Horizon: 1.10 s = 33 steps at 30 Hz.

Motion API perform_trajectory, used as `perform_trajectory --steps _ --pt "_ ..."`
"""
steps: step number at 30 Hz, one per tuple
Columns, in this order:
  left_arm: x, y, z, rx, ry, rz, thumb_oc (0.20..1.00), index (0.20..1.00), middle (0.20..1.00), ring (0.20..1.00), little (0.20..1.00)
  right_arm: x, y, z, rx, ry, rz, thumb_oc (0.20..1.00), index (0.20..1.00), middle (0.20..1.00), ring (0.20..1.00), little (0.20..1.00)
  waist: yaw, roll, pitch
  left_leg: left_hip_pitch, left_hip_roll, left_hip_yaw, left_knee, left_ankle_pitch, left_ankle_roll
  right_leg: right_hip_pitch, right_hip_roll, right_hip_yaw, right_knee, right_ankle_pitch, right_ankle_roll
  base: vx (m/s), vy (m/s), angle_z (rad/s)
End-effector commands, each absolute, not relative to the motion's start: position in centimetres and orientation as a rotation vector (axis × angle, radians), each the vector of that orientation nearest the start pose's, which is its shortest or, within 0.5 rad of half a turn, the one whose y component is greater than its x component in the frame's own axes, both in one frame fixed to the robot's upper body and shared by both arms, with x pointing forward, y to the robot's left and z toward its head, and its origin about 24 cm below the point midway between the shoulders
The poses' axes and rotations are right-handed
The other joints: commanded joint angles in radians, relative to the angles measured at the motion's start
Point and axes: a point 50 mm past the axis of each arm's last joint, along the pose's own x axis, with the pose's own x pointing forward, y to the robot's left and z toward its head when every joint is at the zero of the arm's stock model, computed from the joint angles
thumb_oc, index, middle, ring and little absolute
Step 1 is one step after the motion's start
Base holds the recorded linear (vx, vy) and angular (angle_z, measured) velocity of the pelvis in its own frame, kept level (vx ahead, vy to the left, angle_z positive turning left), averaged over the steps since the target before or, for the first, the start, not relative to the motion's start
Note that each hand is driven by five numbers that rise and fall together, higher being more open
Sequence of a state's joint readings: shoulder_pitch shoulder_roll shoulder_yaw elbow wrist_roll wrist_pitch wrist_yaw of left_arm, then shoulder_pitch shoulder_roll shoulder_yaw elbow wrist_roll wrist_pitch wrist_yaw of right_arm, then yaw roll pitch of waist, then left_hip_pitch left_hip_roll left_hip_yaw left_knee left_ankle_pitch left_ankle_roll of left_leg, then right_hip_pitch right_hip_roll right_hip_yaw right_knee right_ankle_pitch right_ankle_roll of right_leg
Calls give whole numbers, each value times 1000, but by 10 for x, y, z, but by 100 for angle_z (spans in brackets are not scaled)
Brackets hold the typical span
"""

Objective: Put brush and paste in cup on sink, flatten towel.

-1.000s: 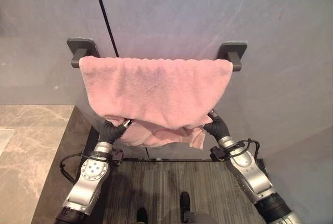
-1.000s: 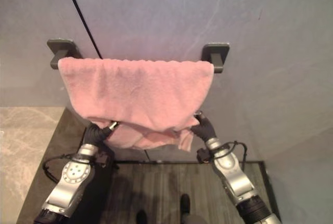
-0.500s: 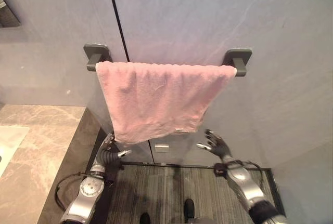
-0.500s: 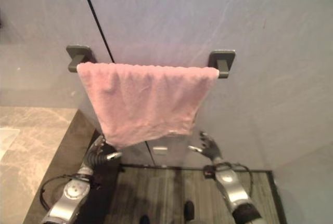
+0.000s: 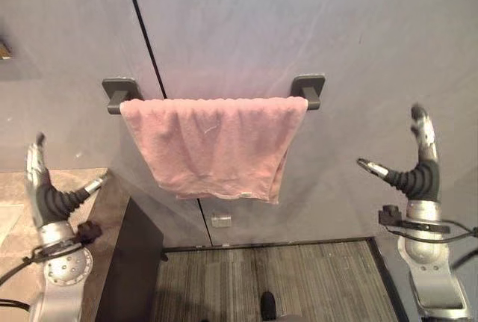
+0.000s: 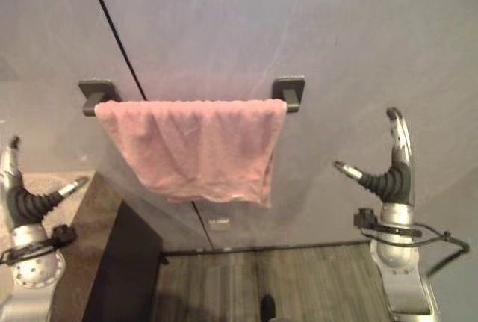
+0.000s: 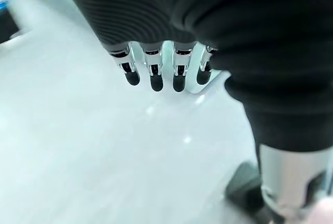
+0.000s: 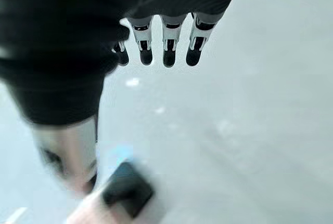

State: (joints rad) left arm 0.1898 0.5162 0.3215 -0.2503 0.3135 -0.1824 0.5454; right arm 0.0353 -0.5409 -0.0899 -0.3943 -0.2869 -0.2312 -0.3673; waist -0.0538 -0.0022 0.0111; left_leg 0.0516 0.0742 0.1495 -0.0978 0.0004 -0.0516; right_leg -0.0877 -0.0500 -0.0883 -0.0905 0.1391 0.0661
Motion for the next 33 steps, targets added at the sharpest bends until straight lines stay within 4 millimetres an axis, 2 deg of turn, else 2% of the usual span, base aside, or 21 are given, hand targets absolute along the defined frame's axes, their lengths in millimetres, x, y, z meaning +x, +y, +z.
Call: perform_trajectory --steps 1,6,12,16,19,23,33 --pt "195 289 188 1019 -760 666 1000 1000 1000 1000 1000 221 -195 205 -846 -962 -192 1000 1000 1000 1000 1000 13 -37 9 17 0 8 11 -18 -7 59 -95 -8 22 -65 102 0 0 0" --pt "195 269 215 1205 -902 493 1000 1000 1000 1000 1000 222 -160 227 -973 -1135 -2 1000 1000 1000 1000 1000 26 -43 6 19 -3 7 11 -19 -7 64 -95 -6 16 -63 103 0 0 0" --pt "201 255 224 1281 -945 341 1000 1000 1000 1000 1000 229 -140 230 -1082 -1171 150 1000 1000 1000 1000 1000 33 -46 14 16 -6 4 11 -16 -9 64 -99 -9 12 -59 106 0 0 0" --pt "208 248 221 1302 -920 227 1000 1000 1000 1000 1000 234 -133 229 -1172 -1159 230 1000 1000 1000 1000 1000 29 -45 21 14 -7 9 11 -15 -10 60 -100 -9 11 -55 109 0 0 0" --pt "214 246 214 1247 -865 165 1000 1000 1000 1000 1000 237 -131 227 -1204 -1140 264 1000 1000 1000 1000 1000 25 -44 26 10 -8 11 11 -13 -11 55 -100 -5 11 -54 109 0 0 0" --pt "222 244 210 1304 -815 84 1000 1000 1000 1000 1000 244 -130 222 -1285 -1091 325 1000 1000 1000 1000 1000 18 -42 33 5 -6 16 11 -12 -11 46 -102 -1 12 -51 111 1 2 -1" --pt "243 238 214 1427 -823 20 1000 1000 1000 1000 1000 256 -130 225 -1346 -1070 320 1000 1000 1000 1000 1000 -1 -26 65 -73 -11 22 11 13 -17 -31 -107 18 4 -24 117 -27 8 0"
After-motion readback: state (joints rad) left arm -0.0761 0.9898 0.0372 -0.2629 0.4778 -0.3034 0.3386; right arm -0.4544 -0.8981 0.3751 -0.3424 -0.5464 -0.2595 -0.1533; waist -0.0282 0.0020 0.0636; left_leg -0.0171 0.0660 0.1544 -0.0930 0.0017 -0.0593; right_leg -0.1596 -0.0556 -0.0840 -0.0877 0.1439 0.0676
